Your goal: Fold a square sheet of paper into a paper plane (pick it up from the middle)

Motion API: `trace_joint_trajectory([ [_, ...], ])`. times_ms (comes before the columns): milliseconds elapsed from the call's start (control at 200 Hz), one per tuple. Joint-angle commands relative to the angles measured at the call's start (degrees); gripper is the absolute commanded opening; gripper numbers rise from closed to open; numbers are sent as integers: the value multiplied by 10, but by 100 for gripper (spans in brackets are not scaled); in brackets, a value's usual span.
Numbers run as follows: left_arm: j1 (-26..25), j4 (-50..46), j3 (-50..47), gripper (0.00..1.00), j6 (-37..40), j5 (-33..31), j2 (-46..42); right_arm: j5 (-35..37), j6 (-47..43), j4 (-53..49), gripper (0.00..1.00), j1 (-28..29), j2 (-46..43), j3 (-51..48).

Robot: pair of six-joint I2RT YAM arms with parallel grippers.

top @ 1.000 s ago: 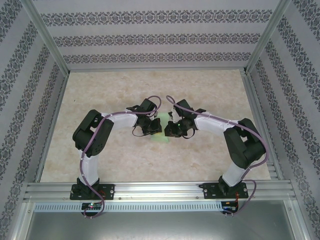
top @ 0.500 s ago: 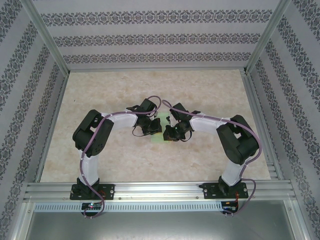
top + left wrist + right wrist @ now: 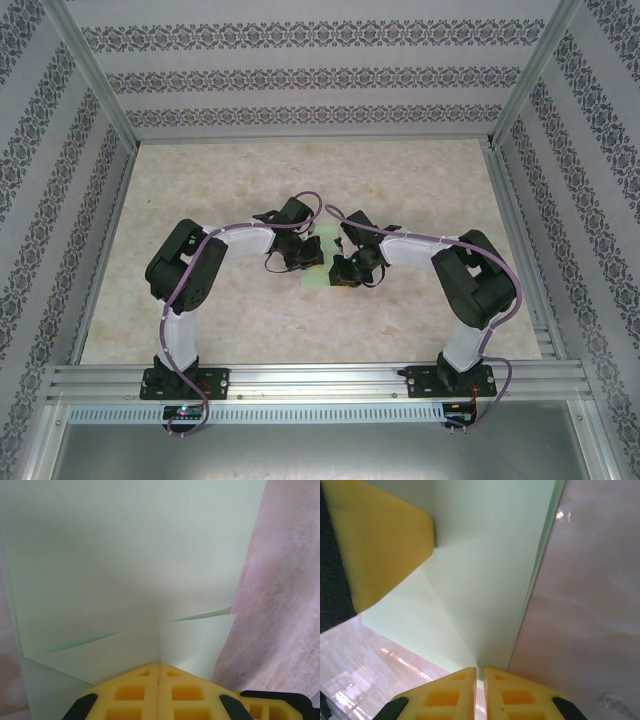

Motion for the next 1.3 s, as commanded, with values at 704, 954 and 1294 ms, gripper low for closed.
trace_joint_trajectory([
  [704, -6, -66, -19, 0, -7, -43, 38, 17, 13, 0, 13, 2, 27, 38],
  [954, -6, -67, -17, 0, -10, -46, 41, 22, -5, -24, 12, 2, 17, -3],
  [1294, -6, -68, -14, 0, -8, -43, 42, -3, -23, -38, 11, -1, -40, -17],
])
